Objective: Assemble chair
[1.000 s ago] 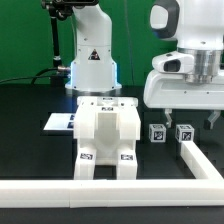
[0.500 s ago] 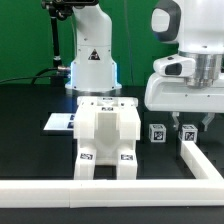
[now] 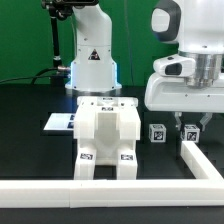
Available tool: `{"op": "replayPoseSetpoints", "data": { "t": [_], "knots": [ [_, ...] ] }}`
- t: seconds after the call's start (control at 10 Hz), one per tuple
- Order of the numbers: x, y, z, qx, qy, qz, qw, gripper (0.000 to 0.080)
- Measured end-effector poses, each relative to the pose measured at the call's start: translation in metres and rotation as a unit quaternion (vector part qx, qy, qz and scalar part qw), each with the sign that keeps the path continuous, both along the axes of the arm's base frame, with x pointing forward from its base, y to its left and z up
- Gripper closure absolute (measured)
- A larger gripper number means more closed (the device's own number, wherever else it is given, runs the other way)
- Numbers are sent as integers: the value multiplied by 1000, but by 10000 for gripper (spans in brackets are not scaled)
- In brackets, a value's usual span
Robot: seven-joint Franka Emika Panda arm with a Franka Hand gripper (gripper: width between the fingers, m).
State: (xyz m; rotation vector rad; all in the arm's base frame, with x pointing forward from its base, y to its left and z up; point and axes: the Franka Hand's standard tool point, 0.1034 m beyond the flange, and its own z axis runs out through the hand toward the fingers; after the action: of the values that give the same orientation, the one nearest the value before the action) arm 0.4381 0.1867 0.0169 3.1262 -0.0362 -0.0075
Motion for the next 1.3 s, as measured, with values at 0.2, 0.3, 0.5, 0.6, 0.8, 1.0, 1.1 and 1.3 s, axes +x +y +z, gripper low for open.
{"op": "replayPoseSetpoints", "data": {
  "t": [0.2, 0.3, 0.5, 0.6, 0.8, 1.0, 1.1, 1.3],
  "knots": [
    [1, -2, 3, -2, 6, 10, 1000, 518],
    [8, -11, 28, -4, 18, 25, 1000, 518],
    [23, -37, 85, 3, 26, 33, 999, 518],
    [29, -54, 111, 6, 40, 41, 998, 517],
    [56, -86, 150, 12, 30, 51, 998, 517],
    [61, -87, 147, 6, 27, 56, 998, 517],
    [61, -87, 147, 6, 27, 55, 998, 517],
    [61, -87, 147, 6, 27, 55, 998, 517]
  ]
}}
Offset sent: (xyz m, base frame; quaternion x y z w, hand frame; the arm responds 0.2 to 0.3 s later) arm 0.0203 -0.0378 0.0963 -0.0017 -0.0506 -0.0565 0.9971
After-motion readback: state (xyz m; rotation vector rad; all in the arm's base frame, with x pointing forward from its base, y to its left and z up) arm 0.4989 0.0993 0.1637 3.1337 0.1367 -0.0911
